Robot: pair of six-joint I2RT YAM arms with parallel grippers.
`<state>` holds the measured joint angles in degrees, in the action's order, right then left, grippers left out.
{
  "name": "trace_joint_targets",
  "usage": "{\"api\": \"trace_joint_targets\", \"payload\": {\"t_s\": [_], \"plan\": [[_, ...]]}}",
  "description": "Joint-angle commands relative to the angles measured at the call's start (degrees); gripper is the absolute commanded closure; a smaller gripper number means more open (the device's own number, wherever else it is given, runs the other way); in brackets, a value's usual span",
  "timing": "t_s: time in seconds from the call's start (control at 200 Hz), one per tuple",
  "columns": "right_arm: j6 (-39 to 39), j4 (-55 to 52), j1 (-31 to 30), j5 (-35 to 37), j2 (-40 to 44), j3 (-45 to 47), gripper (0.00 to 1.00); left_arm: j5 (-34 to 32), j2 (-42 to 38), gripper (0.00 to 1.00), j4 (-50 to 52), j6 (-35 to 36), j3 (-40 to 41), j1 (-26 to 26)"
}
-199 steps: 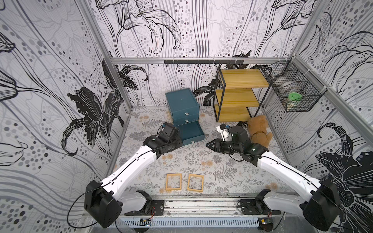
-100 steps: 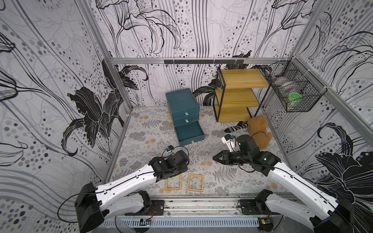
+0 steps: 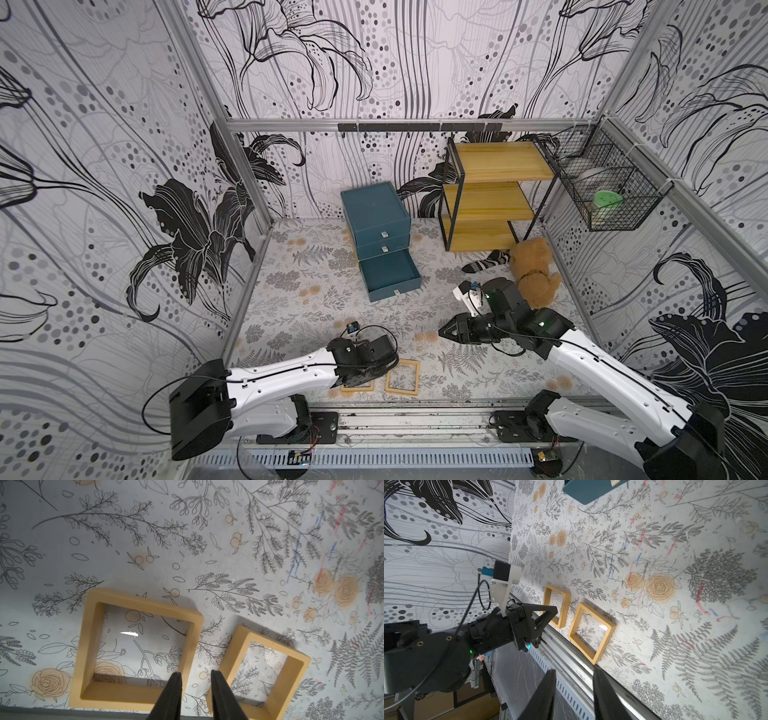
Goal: Place the brooch boxes into the drawer by color
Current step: Pick up the brooch box from the center of the board.
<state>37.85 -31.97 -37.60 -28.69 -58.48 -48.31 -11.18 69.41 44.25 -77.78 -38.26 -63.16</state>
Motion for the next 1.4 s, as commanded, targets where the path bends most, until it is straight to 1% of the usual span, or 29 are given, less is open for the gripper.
{"api": "trace_joint_targets", "payload": {"t_s": [0.0,0.14,0.541,0.686,0.951,1.252,1.397], "plan": [[-0.9,-0.2,-0.4,0.7,-0.3,-0.9,0.65,-1.3,1.0,0.72,-1.9,-1.2,1.0,-0.9],[-0.8,-0.1,-0.4,0.5,-0.4,-0.5,0.65,-1.1,2.6,0.73,-3.3,-1.1,1.6,-2.0],[0.1,0.9,-0.4,0.2,-0.4,0.0,0.65,-2.4,5.2,0.75,-1.4,-1.5,1.2,-3.6],[0.6,1.4,-0.4,0.1,-0.3,0.3,0.65,-2.4,6.2,0.79,-1.6,-1.2,1.3,-3.9],[1.3,2.0,-0.4,0.1,-0.4,0.4,0.65,-3.5,8.1,0.83,-0.8,-0.1,0.6,-4.6],[1.8,2.2,-0.4,0.6,-0.2,0.6,0.65,-5.5,10.3,1.0,2.7,1.3,-3.5,-5.4],[1.8,2.5,-0.4,1.2,-0.2,0.0,0.65,-5.9,10.7,1.0,5.8,3.6,-8.0,-4.9]]}}
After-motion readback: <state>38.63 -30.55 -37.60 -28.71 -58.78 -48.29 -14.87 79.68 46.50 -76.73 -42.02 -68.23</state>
